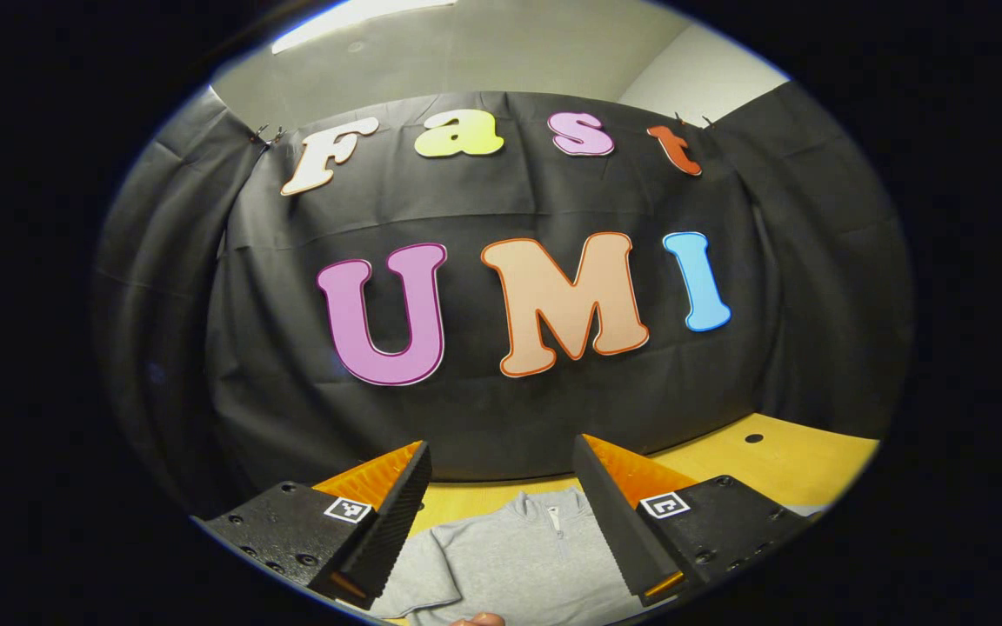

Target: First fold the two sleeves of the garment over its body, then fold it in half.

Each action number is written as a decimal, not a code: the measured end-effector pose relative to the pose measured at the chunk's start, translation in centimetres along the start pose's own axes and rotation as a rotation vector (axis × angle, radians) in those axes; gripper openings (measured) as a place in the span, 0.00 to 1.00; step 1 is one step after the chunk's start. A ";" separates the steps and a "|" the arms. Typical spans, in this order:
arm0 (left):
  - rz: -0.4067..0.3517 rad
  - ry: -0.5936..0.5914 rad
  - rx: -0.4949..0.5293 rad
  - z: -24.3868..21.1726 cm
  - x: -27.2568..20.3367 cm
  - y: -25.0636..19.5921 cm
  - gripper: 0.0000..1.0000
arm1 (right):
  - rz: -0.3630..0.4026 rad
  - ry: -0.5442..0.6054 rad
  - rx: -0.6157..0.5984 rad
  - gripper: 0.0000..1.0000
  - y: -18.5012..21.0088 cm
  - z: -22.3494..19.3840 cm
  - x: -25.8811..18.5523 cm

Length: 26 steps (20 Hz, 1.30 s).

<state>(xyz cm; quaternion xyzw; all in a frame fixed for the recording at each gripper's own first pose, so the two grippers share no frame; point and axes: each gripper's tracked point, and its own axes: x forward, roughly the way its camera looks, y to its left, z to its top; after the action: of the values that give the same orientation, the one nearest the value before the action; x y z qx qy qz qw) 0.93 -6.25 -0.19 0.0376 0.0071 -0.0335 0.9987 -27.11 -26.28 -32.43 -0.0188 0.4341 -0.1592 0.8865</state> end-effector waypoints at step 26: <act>0.135 0.034 -0.001 -1.0 -1.4 0.2 0.95 | 0.286 -0.005 0.292 0.04 5.9 9.1 1.7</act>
<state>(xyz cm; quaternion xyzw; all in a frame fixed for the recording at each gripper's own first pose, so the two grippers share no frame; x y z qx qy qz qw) -0.48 -5.87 -1.18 0.0379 0.0215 0.0344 0.9985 -17.46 -22.13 -29.10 0.1714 0.4024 -0.0928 0.8945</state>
